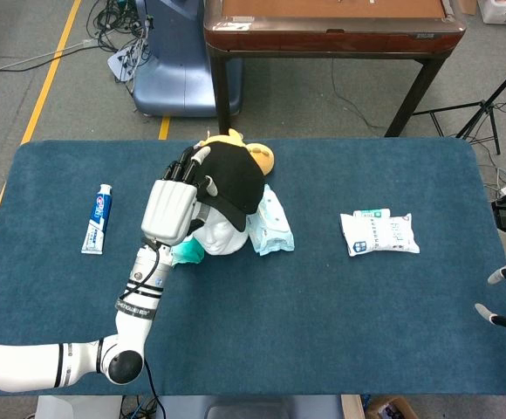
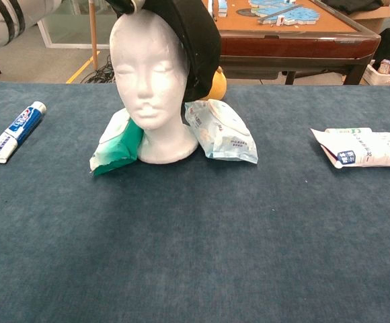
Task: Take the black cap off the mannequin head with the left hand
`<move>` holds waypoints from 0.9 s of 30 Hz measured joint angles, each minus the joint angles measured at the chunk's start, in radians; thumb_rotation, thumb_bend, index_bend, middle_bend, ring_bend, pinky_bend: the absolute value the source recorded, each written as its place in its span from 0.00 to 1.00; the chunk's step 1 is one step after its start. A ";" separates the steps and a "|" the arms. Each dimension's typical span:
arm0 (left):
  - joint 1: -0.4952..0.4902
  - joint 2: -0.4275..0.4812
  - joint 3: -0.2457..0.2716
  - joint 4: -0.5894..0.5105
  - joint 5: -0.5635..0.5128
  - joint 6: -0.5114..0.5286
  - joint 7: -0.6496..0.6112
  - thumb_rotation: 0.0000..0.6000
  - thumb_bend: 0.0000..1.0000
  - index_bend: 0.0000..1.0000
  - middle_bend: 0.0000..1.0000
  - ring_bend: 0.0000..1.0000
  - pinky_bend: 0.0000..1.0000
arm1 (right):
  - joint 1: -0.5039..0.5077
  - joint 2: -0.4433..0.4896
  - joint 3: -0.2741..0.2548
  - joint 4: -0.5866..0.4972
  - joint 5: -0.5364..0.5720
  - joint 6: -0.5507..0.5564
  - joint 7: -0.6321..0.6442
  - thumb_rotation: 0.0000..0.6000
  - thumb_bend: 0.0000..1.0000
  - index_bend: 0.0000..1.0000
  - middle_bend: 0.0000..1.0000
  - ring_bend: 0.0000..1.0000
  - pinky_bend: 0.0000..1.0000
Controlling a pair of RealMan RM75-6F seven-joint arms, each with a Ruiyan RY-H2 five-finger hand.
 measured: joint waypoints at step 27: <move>-0.060 -0.033 -0.060 0.075 -0.034 0.000 -0.023 1.00 0.47 0.71 0.11 0.04 0.17 | 0.005 -0.003 0.000 0.001 0.006 -0.007 -0.009 1.00 0.07 0.48 0.39 0.30 0.37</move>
